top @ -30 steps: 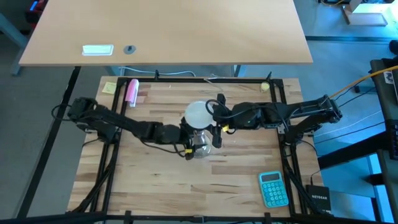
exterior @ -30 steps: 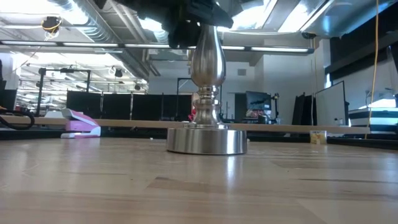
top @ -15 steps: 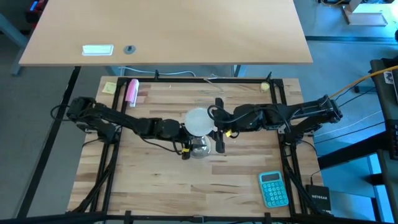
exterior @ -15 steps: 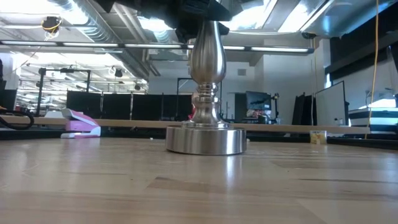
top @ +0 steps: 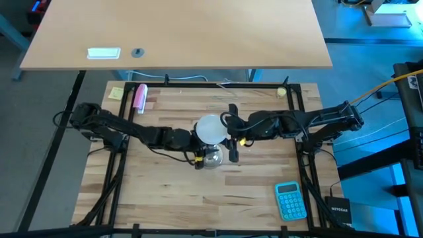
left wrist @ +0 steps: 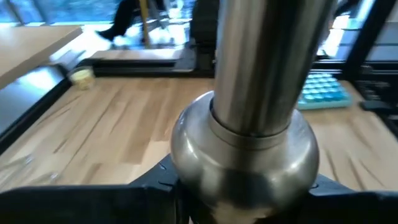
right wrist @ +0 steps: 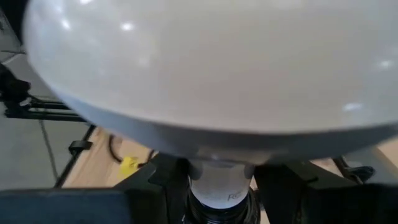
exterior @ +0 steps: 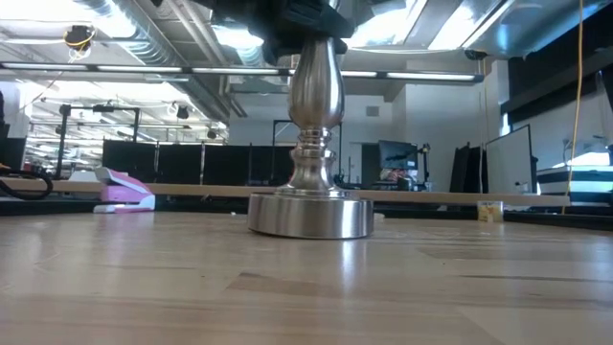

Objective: Screw lightbulb
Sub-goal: Insert the light bulb into the lamp

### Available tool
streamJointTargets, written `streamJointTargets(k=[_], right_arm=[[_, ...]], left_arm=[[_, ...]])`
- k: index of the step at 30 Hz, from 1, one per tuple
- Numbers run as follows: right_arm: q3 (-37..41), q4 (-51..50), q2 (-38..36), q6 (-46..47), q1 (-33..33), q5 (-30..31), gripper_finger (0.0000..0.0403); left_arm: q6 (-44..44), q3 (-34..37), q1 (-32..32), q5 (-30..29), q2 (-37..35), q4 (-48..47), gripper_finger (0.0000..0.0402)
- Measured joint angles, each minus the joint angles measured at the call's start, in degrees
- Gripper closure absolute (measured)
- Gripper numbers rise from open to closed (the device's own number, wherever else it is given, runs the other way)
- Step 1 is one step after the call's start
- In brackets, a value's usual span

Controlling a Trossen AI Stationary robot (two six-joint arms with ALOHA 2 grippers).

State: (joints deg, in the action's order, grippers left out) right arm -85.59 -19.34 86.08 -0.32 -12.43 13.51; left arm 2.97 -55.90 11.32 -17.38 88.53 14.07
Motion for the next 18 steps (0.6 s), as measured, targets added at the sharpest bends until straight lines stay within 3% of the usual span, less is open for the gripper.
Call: streamJointTargets(k=[9, 13, 18], right_arm=[[0.01, 0.04, 0.04, 5.59, -0.02, 7.16, 0.0246], [-0.02, 0.35, 0.43, 8.38, -0.01, 8.66, 0.0246], [-0.08, 0.9, 2.09, 10.65, -0.88, 14.68, 0.0246]], left_arm=[[4.42, -4.62, 3.7, -23.36, 2.51, -4.48, 0.0276], [7.25, -7.49, 4.69, -28.92, 5.39, -4.72, 0.0276], [14.98, -10.44, 5.84, -34.58, 9.43, -4.29, 0.0276]])
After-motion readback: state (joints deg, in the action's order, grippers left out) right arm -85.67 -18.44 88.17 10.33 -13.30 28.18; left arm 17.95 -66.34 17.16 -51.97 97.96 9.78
